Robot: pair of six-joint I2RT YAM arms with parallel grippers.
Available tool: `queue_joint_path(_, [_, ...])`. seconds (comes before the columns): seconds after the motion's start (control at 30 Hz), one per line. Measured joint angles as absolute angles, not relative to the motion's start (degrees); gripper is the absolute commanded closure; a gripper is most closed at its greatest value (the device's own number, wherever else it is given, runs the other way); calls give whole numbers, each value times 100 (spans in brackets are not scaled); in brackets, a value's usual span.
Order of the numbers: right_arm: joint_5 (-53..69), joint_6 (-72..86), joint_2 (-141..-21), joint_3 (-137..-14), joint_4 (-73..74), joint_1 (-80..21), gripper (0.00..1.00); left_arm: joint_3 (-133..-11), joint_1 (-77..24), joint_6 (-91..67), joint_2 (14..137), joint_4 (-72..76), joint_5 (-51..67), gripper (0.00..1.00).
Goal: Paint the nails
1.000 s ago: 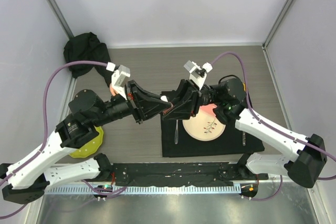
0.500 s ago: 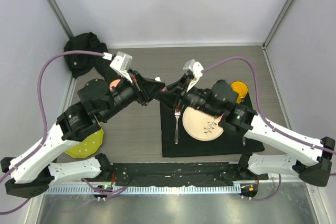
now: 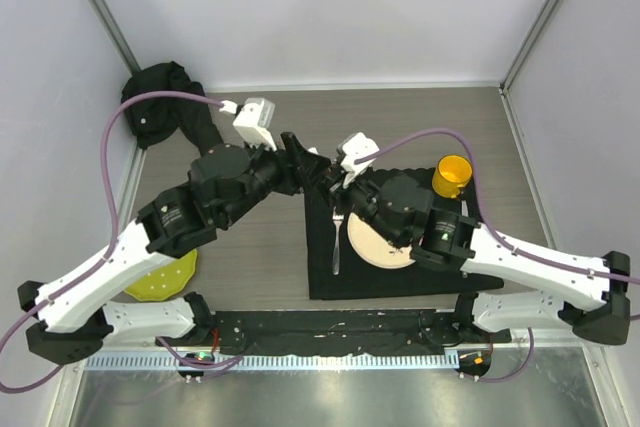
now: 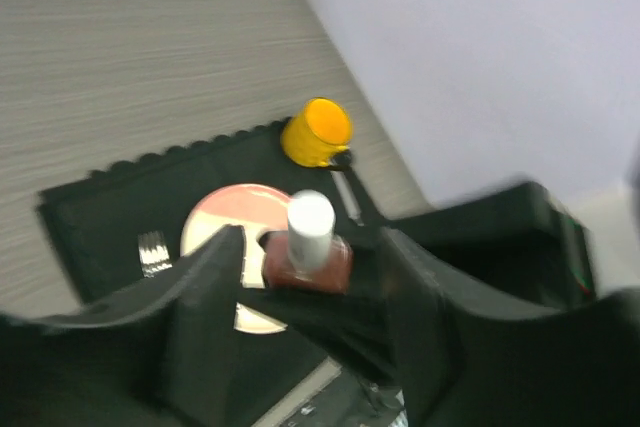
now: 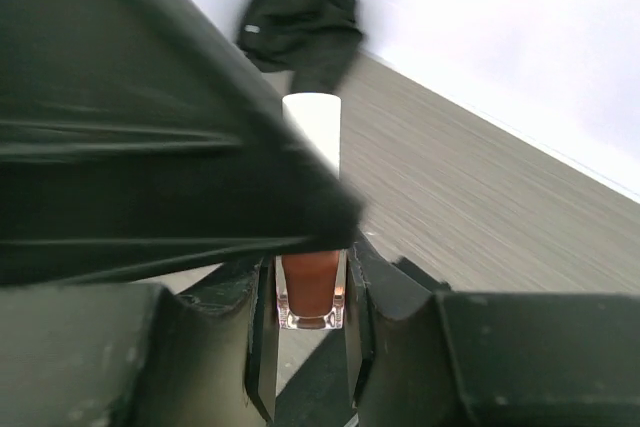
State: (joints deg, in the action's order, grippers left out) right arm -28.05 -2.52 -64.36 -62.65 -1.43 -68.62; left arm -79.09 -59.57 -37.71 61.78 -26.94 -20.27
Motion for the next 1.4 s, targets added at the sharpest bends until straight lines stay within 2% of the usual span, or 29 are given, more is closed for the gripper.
queue_joint_path(0.1, [-1747,-180,-6145,-6099,-108,-6458,99,-7673,-5940,-3697,5778,-2528,-1640,25])
queue_joint_path(0.2, [-690,-126,-5948,-6040,-60,-6099,99,-7430,-5942,-3704,5223,-2298,-1247,21])
queue_joint_path(0.27, [123,-45,-5896,-6040,-45,-5907,99,-7244,-5940,-3708,4873,-2093,-1031,21])
queue_joint_path(0.4, [2047,491,-5894,-6016,-185,-5400,99,-6906,-5935,-3697,4298,-1682,-563,34])
queue_joint_path(0.5, [3253,1168,-5955,-5970,-709,-5057,99,-6906,-5935,-3699,4244,-1507,-405,34])
queue_joint_path(0.67, [4440,2182,-6069,-5872,-1743,-4810,99,-6906,-5933,-3680,4466,-1496,-226,29])
queue_joint_path(0.93, [5026,2788,-6149,-5848,-2322,-4707,99,-6934,-5933,-3575,4823,-1341,121,38])
queue_joint_path(1.1, [5061,2888,-6169,-5848,-2370,-4668,99,-6936,-5933,-3527,4864,-1288,270,51])
queue_joint_path(1.17, [5054,2910,-6195,-5848,-2397,-4663,99,-6952,-5933,-3485,4866,-1256,329,67])
queue_joint_path(1.2, [5054,2910,-6208,-5848,-2399,-4663,99,-6960,-5933,-3489,4871,-1253,331,83])
queue_joint_path(1.3, [4934,2882,-6241,-5848,-2322,-4659,99,-7013,-5935,-3301,4888,-1273,305,100])
queue_joint_path(1.4, [4554,2672,-6239,-5872,-1975,-4659,99,-7063,-5935,-3155,4956,-1411,60,100])
